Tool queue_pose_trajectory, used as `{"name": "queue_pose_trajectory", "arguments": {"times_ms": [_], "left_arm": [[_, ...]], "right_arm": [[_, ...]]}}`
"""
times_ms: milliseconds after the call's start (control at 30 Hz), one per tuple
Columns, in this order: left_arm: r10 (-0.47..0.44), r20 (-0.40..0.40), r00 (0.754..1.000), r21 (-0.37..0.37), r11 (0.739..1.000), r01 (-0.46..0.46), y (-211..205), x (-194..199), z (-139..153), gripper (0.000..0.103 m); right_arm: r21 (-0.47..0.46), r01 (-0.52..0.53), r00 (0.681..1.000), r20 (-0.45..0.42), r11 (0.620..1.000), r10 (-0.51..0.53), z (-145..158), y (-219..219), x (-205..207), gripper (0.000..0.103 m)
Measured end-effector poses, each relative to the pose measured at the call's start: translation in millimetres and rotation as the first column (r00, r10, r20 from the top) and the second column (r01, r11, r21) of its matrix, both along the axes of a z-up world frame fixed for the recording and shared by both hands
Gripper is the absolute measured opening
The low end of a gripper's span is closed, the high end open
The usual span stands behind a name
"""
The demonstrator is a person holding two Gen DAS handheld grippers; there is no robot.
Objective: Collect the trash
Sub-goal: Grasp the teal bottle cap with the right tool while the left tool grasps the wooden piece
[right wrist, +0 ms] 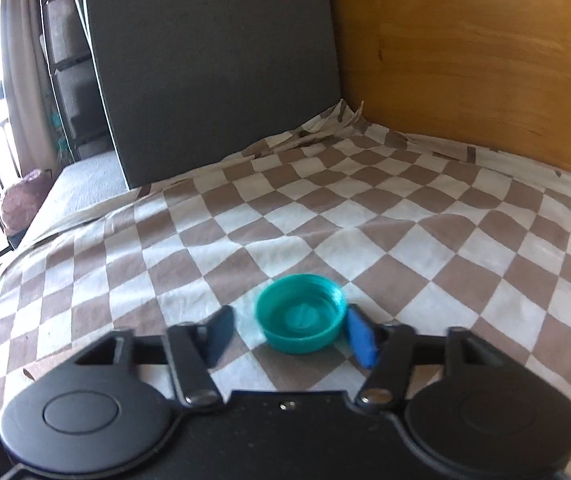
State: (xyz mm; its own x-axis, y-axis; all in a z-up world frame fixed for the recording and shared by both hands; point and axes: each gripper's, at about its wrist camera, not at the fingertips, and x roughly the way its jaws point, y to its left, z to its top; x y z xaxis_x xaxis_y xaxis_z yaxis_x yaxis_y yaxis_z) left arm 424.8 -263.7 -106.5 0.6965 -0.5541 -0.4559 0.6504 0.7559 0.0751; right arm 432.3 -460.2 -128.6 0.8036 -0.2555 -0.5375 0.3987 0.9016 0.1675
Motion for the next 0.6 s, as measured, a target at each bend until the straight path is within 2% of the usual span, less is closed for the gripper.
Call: {"name": "queue_pose_trajectory", "arguments": {"times_ms": [33, 167, 267, 300, 367, 500, 600], "left_arm": [[-0.002, -0.007, 1.000, 0.004, 1.000, 0.002, -4.3, 6.9, -0.9, 0.102], [-0.011, -0.047, 0.999, 0.024, 1.000, 0.013, -16.1, 27.4, -7.2, 0.101], [-0.003, -0.116, 0.993, 0.066, 0.998, 0.011, -20.8, 36.9, -15.3, 0.089], [0.001, -0.142, 0.990, 0.076, 0.997, 0.009, -21.0, 37.5, -17.8, 0.083], [0.003, -0.162, 0.987, 0.066, 0.998, 0.007, -17.2, 32.0, -20.8, 0.080], [-0.081, -0.209, 0.975, 0.039, 0.995, 0.091, -13.2, 13.5, -18.4, 0.077], [-0.145, -0.220, 0.965, 0.038, 0.987, 0.157, -17.6, -1.0, -15.4, 0.065]], "right_arm": [[0.002, 0.007, 1.000, 0.001, 1.000, -0.007, -0.2, -0.1, -0.5, 0.050], [0.031, -0.006, 1.000, 0.022, 1.000, 0.005, -0.9, -2.0, -2.5, 0.049], [0.041, -0.024, 0.999, 0.031, 0.999, 0.022, 0.1, -2.6, -4.4, 0.049], [0.044, -0.028, 0.999, 0.033, 0.999, 0.027, 0.3, -2.8, -5.0, 0.049], [0.045, -0.032, 0.999, 0.036, 0.999, 0.030, 1.4, -3.0, -6.4, 0.049], [0.034, -0.034, 0.998, 0.046, 0.999, 0.032, 4.3, -5.3, -11.9, 0.049], [0.034, -0.023, 0.999, 0.049, 0.999, 0.021, 5.2, -9.1, -16.9, 0.049]]}}
